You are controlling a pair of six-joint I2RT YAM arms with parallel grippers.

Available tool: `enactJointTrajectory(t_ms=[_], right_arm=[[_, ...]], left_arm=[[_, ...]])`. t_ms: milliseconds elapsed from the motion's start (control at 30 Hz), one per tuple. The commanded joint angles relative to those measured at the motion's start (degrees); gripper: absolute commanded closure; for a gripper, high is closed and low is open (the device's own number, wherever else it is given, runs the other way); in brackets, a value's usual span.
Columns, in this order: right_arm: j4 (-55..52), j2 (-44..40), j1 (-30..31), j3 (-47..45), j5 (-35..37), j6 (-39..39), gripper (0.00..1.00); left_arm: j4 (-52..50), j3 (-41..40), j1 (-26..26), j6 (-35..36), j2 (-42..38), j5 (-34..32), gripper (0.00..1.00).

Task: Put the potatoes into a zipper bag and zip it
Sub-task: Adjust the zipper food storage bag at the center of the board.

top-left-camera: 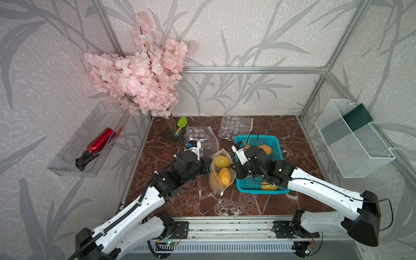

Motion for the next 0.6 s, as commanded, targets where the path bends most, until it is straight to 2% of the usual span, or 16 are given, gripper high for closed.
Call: enactJointTrajectory(t_ms=[0,133,200,233,300,433,500,567], right_arm=[[0.3,1.7,0.33,4.48,-1.04,-0.7,0.95],[0.09,4.54,0.33,8.32,-1.0,-0.61,0.89],[-0.29,5.68,0.33,9.85,-2.29,-0.61,0.82],[0.18,5.64,0.42,9.74,-2.69,-0.52,0.74],[1.63,4.42,0.42,8.56,-3.16,-0.82,0.47],[4.49,-1.11,0.81,3.73,-0.77,-2.71,0.17],[9.55,-4.97,1.62,-1.57,0.59,-3.75,0.0],[14.71,-7.66,2.62,-6.54,0.96,-5.11,0.01]], left_arm=[[1.16,-0.65,0.68,-1.86,-0.8,-0.59,1.0],[0.95,-1.19,2.88,-4.48,-0.6,0.8,1.0],[0.5,-1.09,5.15,-6.32,0.86,3.03,1.0],[0.34,-1.16,6.17,-7.04,1.73,3.98,1.0],[0.27,-1.31,8.67,-8.04,3.29,5.95,1.0],[-2.24,-0.84,10.38,-8.05,3.71,3.03,1.0],[-3.89,-0.57,10.91,-8.0,2.81,0.81,1.0],[-5.4,-0.45,11.62,-7.99,1.69,-0.98,1.0]])
